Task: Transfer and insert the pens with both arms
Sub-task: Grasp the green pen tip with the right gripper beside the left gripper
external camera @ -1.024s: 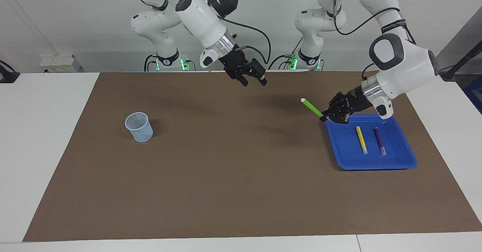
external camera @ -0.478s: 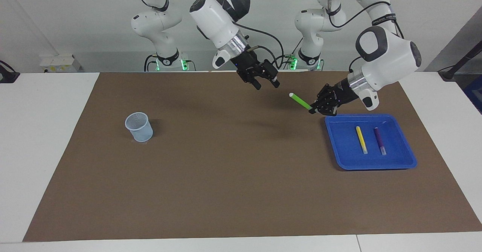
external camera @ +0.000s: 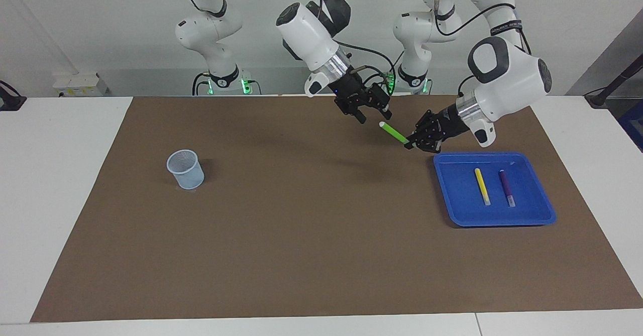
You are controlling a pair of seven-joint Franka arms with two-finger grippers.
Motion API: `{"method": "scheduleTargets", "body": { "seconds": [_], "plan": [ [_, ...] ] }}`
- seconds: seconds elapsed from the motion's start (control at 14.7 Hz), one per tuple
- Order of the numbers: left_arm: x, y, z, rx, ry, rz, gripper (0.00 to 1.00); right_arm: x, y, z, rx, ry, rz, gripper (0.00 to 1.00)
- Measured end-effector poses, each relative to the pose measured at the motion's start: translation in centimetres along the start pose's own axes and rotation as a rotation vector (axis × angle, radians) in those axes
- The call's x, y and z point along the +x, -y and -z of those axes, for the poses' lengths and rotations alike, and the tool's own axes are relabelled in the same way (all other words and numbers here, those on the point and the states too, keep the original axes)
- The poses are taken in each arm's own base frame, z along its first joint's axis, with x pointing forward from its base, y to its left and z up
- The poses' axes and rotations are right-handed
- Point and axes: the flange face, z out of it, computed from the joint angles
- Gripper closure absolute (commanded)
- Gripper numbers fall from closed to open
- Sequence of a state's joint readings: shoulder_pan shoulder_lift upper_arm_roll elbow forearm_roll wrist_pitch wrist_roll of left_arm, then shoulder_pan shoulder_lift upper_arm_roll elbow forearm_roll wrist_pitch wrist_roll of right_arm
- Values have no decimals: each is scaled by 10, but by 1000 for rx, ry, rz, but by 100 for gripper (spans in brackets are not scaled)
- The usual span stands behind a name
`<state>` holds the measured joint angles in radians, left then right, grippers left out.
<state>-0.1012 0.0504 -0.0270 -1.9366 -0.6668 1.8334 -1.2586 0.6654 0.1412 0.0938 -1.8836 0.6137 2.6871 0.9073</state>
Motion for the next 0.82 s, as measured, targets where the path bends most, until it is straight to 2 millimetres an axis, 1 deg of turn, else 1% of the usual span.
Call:
{"method": "scheduleTargets", "body": {
  "seconds": [0.2, 0.27, 0.41, 0.55, 0.68, 0.82],
  "plan": [
    [-1, 2, 0, -1, 7, 3, 100, 1, 0, 0, 1, -1, -1, 2],
    [-1, 3, 0, -1, 7, 3, 100, 1, 1, 1, 3, -3, -1, 5],
    [-1, 4, -1, 0, 7, 4, 100, 3, 2, 2, 7, -6, -2, 9],
    [0, 6, -2, 4, 8, 7, 100, 4, 5, 3, 14, -7, -2, 16],
    [-1, 6, -5, 8, 10, 7, 100, 6, 8, 3, 25, -15, -2, 20],
    [-5, 7, -9, 15, 12, 0, 100, 9, 5, -5, 33, -29, -6, 29]
  ]
}}
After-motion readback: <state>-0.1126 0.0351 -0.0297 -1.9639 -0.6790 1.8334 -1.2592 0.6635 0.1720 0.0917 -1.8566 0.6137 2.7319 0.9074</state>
